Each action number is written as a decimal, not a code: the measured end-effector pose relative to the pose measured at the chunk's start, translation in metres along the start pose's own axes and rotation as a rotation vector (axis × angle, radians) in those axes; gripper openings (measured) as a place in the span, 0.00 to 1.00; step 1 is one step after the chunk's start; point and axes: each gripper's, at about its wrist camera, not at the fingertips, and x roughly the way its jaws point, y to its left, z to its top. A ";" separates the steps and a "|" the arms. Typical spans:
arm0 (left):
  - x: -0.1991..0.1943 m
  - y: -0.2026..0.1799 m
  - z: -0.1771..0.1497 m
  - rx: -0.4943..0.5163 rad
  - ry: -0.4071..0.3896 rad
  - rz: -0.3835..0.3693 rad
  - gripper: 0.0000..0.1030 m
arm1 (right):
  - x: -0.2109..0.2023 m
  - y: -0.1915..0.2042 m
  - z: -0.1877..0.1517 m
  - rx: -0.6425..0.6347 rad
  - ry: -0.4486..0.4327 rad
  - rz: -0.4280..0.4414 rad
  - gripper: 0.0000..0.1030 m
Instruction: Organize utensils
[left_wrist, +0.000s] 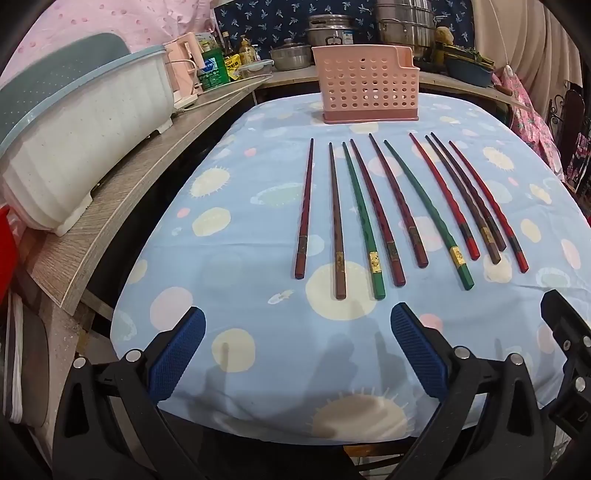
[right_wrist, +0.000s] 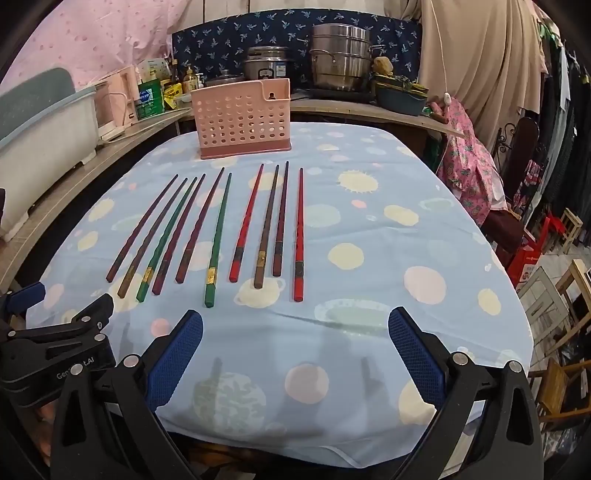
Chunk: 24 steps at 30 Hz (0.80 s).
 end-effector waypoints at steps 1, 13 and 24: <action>0.000 0.000 0.000 -0.001 -0.001 0.001 0.93 | 0.000 0.000 0.000 0.000 0.000 0.001 0.94; -0.001 0.002 -0.003 -0.008 0.001 0.001 0.93 | -0.001 0.001 -0.001 -0.002 -0.001 0.003 0.93; -0.001 0.002 -0.004 -0.009 0.002 0.000 0.93 | -0.001 0.001 -0.001 -0.002 -0.002 0.002 0.93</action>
